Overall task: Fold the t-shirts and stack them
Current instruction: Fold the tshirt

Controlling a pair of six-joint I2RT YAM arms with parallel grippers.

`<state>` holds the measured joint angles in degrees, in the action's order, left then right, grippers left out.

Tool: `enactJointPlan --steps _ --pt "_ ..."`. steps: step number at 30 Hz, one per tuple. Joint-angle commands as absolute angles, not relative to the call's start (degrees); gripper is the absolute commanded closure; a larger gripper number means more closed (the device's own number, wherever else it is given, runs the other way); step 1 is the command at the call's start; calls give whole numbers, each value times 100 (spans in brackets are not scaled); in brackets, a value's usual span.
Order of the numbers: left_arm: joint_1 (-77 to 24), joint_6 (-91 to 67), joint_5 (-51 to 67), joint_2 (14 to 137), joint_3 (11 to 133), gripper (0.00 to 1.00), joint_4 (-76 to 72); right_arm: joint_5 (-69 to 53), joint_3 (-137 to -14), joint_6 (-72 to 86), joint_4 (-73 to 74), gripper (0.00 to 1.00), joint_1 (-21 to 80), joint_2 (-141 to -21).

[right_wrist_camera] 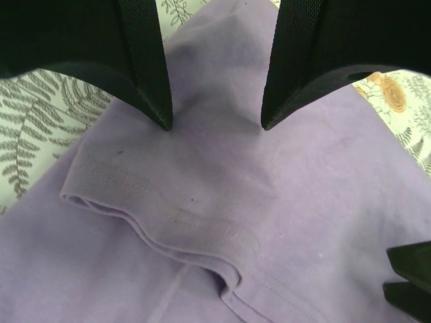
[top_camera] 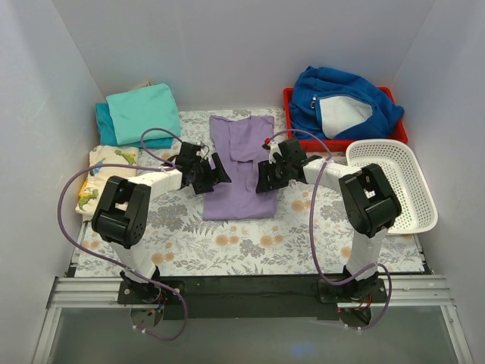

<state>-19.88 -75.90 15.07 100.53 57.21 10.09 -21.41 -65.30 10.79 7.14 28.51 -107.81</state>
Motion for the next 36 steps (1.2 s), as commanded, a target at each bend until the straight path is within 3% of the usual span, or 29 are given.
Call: enactJointPlan --steps 1,11,21,29,36 --pt "-1986 -7453 1046 9888 5353 19 1257 -1345 -6153 914 1177 38 2839 -10600" --pt "-1986 -7418 606 9502 5177 20 1407 -879 -5827 835 1196 37 2839 -10178" --pt "-1995 -7400 713 8315 5335 20 1458 -1002 -5783 624 1063 34 2786 -8913" --pt "-1986 -7804 413 7726 4466 2 2101 -1748 -5037 1177 1003 29 2593 -8421" --pt "-1986 -8218 431 7155 3560 2 1899 -2100 -4211 1713 528 28 2558 -7998"
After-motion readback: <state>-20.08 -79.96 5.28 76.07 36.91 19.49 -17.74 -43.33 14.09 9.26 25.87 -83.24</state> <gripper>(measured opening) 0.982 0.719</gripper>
